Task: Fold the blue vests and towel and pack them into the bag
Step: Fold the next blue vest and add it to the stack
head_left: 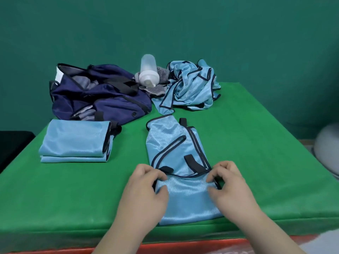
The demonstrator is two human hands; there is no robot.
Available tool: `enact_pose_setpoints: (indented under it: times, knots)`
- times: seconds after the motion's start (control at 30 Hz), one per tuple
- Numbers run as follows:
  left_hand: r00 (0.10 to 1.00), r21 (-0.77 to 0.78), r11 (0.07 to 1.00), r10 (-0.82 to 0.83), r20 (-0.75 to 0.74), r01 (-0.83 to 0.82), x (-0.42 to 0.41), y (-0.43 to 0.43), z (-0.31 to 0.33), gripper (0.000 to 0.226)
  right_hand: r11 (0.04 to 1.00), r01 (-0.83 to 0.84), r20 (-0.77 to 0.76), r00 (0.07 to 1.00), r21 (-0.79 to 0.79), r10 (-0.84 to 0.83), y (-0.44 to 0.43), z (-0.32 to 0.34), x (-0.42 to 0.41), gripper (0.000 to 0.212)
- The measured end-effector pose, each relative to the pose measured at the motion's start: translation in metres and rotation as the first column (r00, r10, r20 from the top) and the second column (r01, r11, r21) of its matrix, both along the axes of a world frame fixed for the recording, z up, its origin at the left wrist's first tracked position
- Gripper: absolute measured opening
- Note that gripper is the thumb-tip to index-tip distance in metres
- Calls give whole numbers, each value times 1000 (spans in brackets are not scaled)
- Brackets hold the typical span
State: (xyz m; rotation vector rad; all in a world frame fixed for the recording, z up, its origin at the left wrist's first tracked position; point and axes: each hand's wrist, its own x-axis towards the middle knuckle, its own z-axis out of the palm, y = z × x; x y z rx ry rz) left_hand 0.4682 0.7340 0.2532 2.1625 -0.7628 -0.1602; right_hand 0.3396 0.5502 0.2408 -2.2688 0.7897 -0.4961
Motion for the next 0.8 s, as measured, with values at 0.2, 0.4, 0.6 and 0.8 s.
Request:
enact_pose_setpoints:
  times: [0.2, 0.4, 0.6, 0.8]
  knots:
    - [996, -46, 997, 57, -66, -60, 28, -18, 13, 11, 987, 31, 85, 995, 156, -45, -11, 21, 21, 28]
    - [1000, 41, 999, -3, 9, 3, 73, -45, 15, 13, 999, -6, -52, 999, 54, 9, -41, 49, 96, 12]
    - [999, 80, 996, 23, 38, -26, 121, -67, 12, 33, 996, -93, -182, 979, 2, 92, -60, 49, 156, 40]
    - [999, 70, 997, 23, 47, -26, 155, -98, 6, 26, 996, -88, -113, 990, -19, 86, -72, 42, 153, 41]
